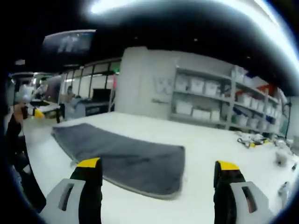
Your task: Open the folded towel by lifting each exposed corner and separating the folded layers until the towel lies flat within the target outline without major curled edges
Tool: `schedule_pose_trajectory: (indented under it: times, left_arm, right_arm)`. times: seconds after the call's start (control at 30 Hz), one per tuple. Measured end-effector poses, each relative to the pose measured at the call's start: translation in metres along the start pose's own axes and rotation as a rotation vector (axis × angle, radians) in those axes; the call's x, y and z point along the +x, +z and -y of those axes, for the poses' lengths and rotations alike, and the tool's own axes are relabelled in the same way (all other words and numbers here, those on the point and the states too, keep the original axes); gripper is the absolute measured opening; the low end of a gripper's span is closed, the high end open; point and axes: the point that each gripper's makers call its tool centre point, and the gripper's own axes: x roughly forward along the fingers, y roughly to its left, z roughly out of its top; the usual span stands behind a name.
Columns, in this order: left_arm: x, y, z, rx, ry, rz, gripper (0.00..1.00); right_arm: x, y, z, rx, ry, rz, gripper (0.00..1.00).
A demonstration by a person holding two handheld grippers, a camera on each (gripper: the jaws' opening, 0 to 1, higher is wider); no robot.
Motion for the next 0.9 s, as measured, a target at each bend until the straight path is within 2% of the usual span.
schedule_pose_trajectory:
  times: [0.1,0.23,0.47,0.63,0.9]
  left_arm:
    - [-0.002,-0.002,0.003,-0.015,-0.013,0.001,1.0]
    - [-0.005,-0.006,0.005,-0.014,-0.011,-0.015,1.0]
    - [-0.013,-0.003,0.013,-0.009,-0.021,0.005,1.0]
    - [-0.014,-0.01,0.012,-0.003,-0.006,-0.015,1.0]
    - [-0.014,-0.008,0.016,0.002,-0.004,-0.006,1.0]
  right_arm:
    - [-0.005,-0.004,-0.007,0.056,0.038,0.012,1.0]
    - [-0.011,-0.009,-0.012,0.05,0.048,0.01,1.0]
    - [-0.019,-0.007,-0.016,0.052,0.057,0.027,0.99]
    - [-0.02,-0.014,-0.02,0.039,0.061,0.013,0.99]
    - [-0.022,-0.017,-0.017,0.045,0.055,0.009,0.99]
